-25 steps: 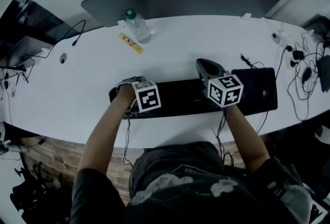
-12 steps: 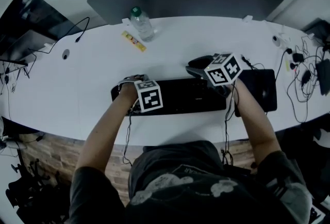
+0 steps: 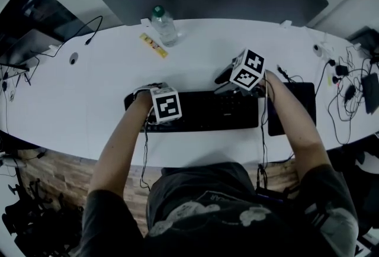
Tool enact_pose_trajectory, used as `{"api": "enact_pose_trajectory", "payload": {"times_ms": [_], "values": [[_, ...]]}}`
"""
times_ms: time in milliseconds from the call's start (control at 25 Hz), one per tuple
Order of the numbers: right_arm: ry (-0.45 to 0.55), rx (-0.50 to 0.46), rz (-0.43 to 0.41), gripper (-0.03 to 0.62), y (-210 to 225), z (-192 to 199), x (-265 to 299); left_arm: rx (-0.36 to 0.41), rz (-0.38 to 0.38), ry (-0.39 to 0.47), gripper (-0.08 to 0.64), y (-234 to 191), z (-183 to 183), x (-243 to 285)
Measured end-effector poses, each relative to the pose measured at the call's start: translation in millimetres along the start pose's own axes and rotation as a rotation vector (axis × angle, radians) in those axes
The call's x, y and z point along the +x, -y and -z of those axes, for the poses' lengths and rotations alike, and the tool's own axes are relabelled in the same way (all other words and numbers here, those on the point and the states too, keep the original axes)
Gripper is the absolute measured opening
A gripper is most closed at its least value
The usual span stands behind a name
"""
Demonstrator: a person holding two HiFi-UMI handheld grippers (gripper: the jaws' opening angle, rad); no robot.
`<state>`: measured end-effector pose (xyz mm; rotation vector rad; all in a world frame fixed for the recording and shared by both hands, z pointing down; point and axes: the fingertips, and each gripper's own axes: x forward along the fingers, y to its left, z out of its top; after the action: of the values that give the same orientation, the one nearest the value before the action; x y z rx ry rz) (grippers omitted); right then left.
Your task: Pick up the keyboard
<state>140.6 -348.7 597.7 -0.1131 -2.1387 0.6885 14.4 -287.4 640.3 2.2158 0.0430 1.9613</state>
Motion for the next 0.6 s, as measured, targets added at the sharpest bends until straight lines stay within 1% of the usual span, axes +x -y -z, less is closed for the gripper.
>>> {"api": "enact_pose_trajectory", "payload": {"times_ms": [120, 200, 320, 400, 520, 600], "values": [[-0.017, -0.002, -0.035, 0.199, -2, 3, 1, -0.008, 0.002, -0.015, 0.494, 3, 3, 0], [-0.033, 0.006, -0.061, 0.201, -4, 8, 2, -0.021, 0.011, -0.046, 0.491, 7, 6, -1], [-0.045, 0.009, -0.069, 0.206, -4, 9, -2, -0.034, 0.012, -0.089, 0.489, 11, 13, -4], [-0.059, 0.013, -0.096, 0.229, -6, 11, -3, -0.036, 0.006, -0.094, 0.489, 12, 14, -5], [-0.116, 0.009, -0.148, 0.265, -6, 13, 3, -0.033, -0.007, -0.082, 0.489, 12, 13, -6], [-0.176, 0.019, -0.205, 0.267, -7, 17, 11, -0.031, -0.018, -0.078, 0.489, 12, 13, -8]]}}
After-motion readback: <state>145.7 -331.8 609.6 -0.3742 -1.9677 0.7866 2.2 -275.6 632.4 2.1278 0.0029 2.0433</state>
